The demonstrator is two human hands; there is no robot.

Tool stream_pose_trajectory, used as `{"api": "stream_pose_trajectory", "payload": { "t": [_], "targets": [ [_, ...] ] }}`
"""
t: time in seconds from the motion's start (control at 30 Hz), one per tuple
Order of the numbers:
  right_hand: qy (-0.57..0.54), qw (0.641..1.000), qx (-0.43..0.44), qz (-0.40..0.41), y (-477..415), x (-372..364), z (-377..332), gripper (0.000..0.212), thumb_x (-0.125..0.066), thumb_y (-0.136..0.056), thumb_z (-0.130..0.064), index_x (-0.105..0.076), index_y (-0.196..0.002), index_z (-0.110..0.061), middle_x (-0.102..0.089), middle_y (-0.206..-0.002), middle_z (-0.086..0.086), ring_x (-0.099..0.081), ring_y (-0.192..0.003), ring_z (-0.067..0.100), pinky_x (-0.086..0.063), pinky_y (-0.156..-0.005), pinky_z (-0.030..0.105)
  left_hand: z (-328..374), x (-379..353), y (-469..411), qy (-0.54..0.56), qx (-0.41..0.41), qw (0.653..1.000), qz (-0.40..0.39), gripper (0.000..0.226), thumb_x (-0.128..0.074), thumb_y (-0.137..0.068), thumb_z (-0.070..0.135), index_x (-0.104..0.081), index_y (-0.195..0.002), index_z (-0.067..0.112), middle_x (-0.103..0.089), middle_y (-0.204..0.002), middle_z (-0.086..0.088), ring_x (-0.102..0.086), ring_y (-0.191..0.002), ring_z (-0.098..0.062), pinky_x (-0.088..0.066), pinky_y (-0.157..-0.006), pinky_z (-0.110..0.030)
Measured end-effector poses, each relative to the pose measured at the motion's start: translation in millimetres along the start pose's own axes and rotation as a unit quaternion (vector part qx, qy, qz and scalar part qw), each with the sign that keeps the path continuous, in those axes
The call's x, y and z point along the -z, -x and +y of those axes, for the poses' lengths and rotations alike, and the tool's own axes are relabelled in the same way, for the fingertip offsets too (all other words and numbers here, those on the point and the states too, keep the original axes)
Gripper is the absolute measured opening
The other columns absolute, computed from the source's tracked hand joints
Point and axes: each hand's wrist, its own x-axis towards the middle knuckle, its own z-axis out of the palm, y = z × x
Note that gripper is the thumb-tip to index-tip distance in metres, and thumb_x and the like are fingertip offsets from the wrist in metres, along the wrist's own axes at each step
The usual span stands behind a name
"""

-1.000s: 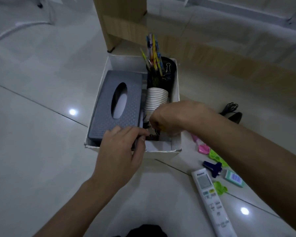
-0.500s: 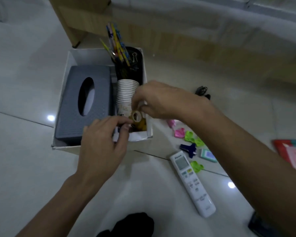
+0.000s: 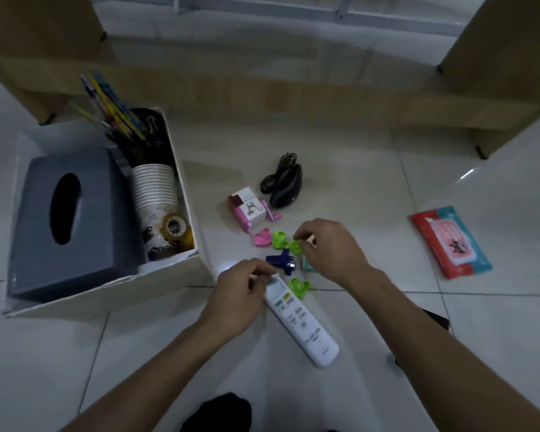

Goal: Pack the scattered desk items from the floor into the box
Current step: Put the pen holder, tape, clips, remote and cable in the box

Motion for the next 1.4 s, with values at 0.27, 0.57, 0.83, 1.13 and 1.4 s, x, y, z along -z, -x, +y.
{"api": "stream_pose_trajectory", "payload": {
  "t": [0.27, 0.57, 0.83, 1.13, 1.4],
  "targets": [
    [0.043, 0.993, -0.030, -0.103, -35.2, -20.3, 1.7, 0.046, -0.073, -0.086, -0.019, -0.057, -0.130, -0.016, -0.052, -0.126, 0.012, -0.056, -0.112, 0.030, -0.047, -0.092, 0.033, -0.2, -7.5, -38.1, 0.116, 0.123, 0.984, 0.062, 0.023, -0.058, -0.096, 0.016, -0.071, -0.092, 0.035, -0.071, -0.095, 0.009, -0.065, -0.079, -0.009, -0.049, -0.069, -0.026],
    [-0.334, 0.941, -0.054, -0.017, -29.3, -1.3, 0.1, 0.018, -0.075, -0.084, -0.040, -0.078, -0.097, -0.028, -0.076, -0.086, -0.005, -0.073, -0.081, 0.014, -0.062, -0.080, 0.036, 24.9, -8.3, -56.5, 0.442, 0.238, 0.862, 0.075, 0.021, -0.058, -0.097, 0.031, -0.071, -0.103, 0.015, -0.078, -0.089, -0.004, -0.076, -0.078, -0.016, -0.059, -0.065, -0.028],
    [-0.110, 0.992, 0.018, -0.063, -45.6, -15.6, -2.1, 0.035, -0.066, -0.090, -0.018, -0.067, -0.125, -0.020, -0.063, -0.117, 0.003, -0.058, -0.096, 0.013, -0.048, -0.086, 0.025, 19.4, 4.3, -65.0, 0.566, 0.324, 0.755, 0.057, 0.023, -0.056, -0.097, 0.033, -0.068, -0.092, 0.013, -0.069, -0.076, -0.004, -0.064, -0.072, -0.016, -0.062, -0.065, -0.029],
    [-0.233, 0.969, -0.085, 0.005, -46.9, -30.3, 1.1, 0.023, -0.073, -0.077, -0.006, -0.067, -0.092, -0.022, -0.066, -0.082, -0.005, -0.062, -0.071, 0.007, -0.044, -0.058, 0.004, 17.1, 10.2, -62.3, 0.578, 0.344, 0.738, 0.058, 0.044, -0.043, -0.101, 0.047, -0.065, -0.111, 0.011, -0.069, -0.094, -0.008, -0.070, -0.087, -0.022, -0.055, -0.077, -0.035],
    [-0.316, 0.948, 0.014, 0.026, -37.5, -18.6, -26.7, 0.009, -0.069, -0.087, -0.023, -0.077, -0.086, -0.028, -0.072, -0.079, -0.019, -0.065, -0.074, -0.009, -0.047, -0.063, 0.004, 21.3, 7.1, -62.0, 0.594, 0.320, 0.738, 0.023, 0.036, -0.051, -0.098, 0.040, -0.067, -0.113, 0.011, -0.072, -0.100, -0.008, -0.069, -0.086, -0.019, -0.061, -0.066, -0.030]
  ]
}}
